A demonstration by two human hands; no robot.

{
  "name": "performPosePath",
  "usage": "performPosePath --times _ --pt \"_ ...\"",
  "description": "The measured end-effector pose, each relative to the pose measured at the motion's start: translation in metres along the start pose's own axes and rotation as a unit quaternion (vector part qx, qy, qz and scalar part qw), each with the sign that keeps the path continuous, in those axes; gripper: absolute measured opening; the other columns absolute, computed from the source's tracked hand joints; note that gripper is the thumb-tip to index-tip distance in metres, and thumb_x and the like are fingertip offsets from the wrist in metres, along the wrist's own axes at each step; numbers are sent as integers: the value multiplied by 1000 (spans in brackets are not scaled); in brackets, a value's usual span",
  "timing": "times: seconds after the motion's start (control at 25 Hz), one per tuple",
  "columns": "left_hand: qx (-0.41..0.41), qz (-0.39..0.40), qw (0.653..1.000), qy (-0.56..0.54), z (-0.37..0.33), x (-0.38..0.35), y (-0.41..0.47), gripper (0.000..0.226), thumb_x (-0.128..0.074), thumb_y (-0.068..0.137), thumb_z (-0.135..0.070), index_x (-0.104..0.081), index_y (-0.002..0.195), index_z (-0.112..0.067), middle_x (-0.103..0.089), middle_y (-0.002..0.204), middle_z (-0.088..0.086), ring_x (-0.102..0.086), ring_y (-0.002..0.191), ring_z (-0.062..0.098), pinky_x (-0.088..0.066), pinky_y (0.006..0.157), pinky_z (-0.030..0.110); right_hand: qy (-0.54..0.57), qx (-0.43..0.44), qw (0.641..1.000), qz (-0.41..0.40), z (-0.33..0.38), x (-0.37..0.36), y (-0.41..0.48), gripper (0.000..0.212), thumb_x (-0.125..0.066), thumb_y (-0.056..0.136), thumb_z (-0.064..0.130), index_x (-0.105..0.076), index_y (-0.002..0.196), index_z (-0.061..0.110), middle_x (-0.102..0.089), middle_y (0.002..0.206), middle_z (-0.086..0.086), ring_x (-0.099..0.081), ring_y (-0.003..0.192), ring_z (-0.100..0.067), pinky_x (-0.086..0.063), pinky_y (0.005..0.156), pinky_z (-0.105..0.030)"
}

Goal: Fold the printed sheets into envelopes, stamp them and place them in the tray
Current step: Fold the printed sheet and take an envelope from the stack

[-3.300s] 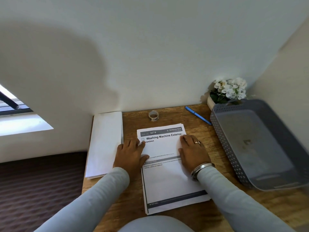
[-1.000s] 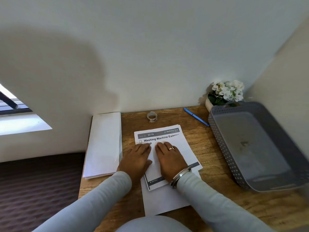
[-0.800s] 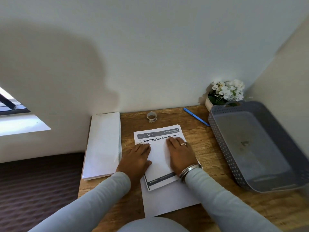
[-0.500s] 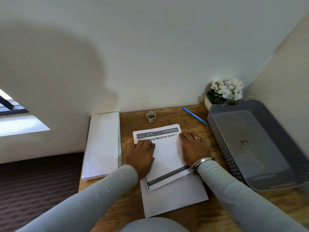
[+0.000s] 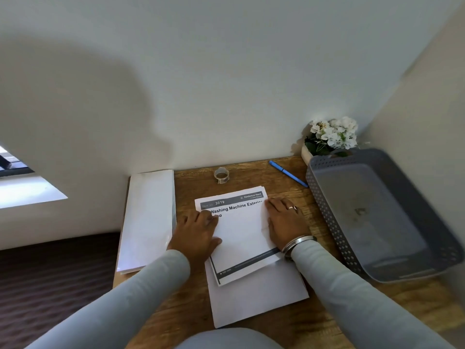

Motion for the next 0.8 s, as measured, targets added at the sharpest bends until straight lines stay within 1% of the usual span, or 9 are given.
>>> performPosePath --times 0.08,0.12,0.2,0.32,0.44,0.52,0.6,0.72,0.8 --pt "10 5 1000 -3 12 -5 -8 72 -35 90 -62 -51 143 -17 -51 145 9 -44 132 34 -37 108 53 -16 -9 1000 -9 1 0 2 58 -47 96 26 -35 152 17 -37 155 -3 -33 141 -28 -35 112 -47" --pt "16 11 1000 -7 14 -6 -10 72 -37 90 -62 -52 143 -17 -50 144 9 -45 131 34 -38 107 53 -32 -9 999 -10 7 0 2 58 -46 95 26 -35 151 15 -37 155 -5 -34 140 -30 -34 113 -48" --pt "28 14 999 -16 13 -7 -10 71 -38 93 -63 -43 149 -19 -42 151 8 -37 137 33 -33 112 52 -49 26 998 -6 35 -4 -1 60 -46 94 25 -33 151 12 -35 155 -8 -31 142 -33 -29 115 -50" --pt "29 10 999 -16 14 -8 -10 73 -37 96 -64 -31 155 -22 -32 156 5 -26 142 29 -27 116 48 -15 115 993 24 102 -20 -14 66 -49 93 19 -26 154 9 -28 160 -11 -24 147 -37 -24 119 -50" --pt "34 16 999 -17 15 -8 -11 73 -35 96 -65 -27 156 -24 -28 157 3 -24 143 27 -24 118 46 -12 136 990 24 128 -28 -20 71 -57 91 22 -27 154 11 -30 160 -11 -23 148 -38 -24 120 -52" --pt "35 18 999 -14 15 -8 -10 73 -36 96 -65 -28 156 -24 -30 156 3 -25 143 27 -26 117 46 -9 131 991 15 117 -26 -18 67 -54 93 23 -28 155 13 -31 160 -10 -25 148 -36 -25 119 -51" --pt "34 12 999 -18 15 -6 -11 73 -39 95 -65 -33 154 -22 -34 155 3 -29 141 28 -29 116 46 1 104 995 0 87 -19 -11 62 -48 96 24 -29 154 15 -31 160 -6 -27 147 -33 -26 118 -50" --pt "29 -5 999 -41 14 -2 -11 72 -45 94 -63 -40 151 -20 -40 152 3 -35 138 28 -35 113 47 4 52 998 -22 30 -3 0 58 -44 96 31 -33 152 19 -34 157 0 -32 143 -27 -33 114 -47" --pt "35 -4 998 -55 15 0 -11 73 -49 92 -65 -41 150 -21 -40 152 1 -36 138 26 -35 113 44 0 37 999 -14 9 3 5 58 -44 97 37 -34 151 20 -34 156 1 -33 142 -25 -35 112 -45"
Point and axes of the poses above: each hand's wrist, its own y-axis towards the middle knuckle, its own x-axis out of the back of the hand, z = x × y, the point moved 10 cm from there along y, towards the middle knuckle
